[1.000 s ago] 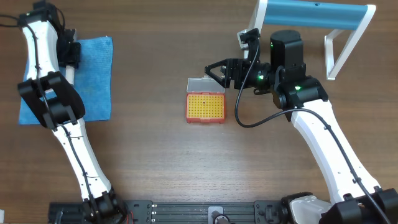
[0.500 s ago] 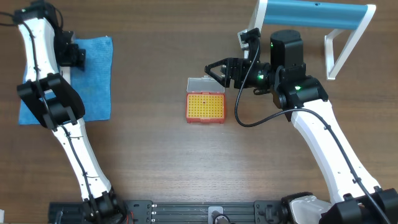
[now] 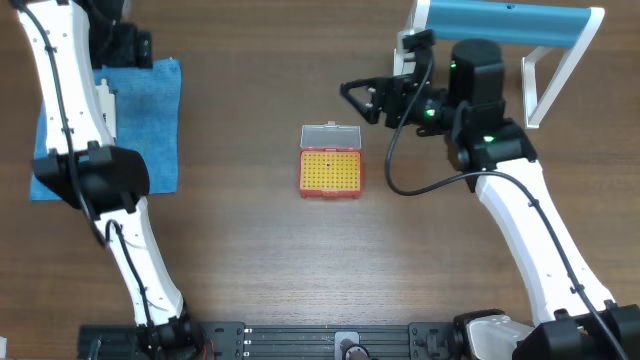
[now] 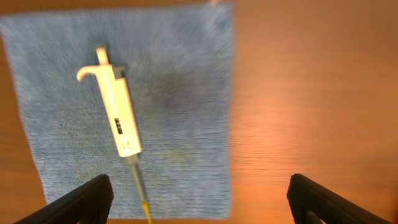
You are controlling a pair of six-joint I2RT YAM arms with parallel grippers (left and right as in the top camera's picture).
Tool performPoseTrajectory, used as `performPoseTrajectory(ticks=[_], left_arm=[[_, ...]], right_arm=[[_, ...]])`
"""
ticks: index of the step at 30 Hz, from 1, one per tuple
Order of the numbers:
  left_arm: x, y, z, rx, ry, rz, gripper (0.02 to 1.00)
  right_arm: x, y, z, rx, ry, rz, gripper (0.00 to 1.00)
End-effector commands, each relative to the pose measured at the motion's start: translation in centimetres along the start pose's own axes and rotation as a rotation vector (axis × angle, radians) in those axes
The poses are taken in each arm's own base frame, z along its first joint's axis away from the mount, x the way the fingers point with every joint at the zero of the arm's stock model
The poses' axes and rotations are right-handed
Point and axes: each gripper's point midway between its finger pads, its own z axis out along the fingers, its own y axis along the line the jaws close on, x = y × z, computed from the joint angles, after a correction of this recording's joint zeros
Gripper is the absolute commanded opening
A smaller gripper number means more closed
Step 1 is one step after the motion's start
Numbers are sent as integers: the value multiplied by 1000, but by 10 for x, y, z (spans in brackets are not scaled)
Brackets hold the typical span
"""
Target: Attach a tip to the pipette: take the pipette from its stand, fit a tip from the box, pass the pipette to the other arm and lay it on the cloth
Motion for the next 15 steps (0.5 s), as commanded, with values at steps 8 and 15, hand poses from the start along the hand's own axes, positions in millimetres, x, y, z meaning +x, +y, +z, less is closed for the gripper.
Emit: performPoseTrajectory(ticks=[8,15], left_arm=[[66,-94,-226,178,-436,-54,908],[218,-154,-232,335,-276,-79,908]], right_arm=[[-10,-31,-109,395,-84,-297,781],[37,-18,-174,504,-49,-416,781]])
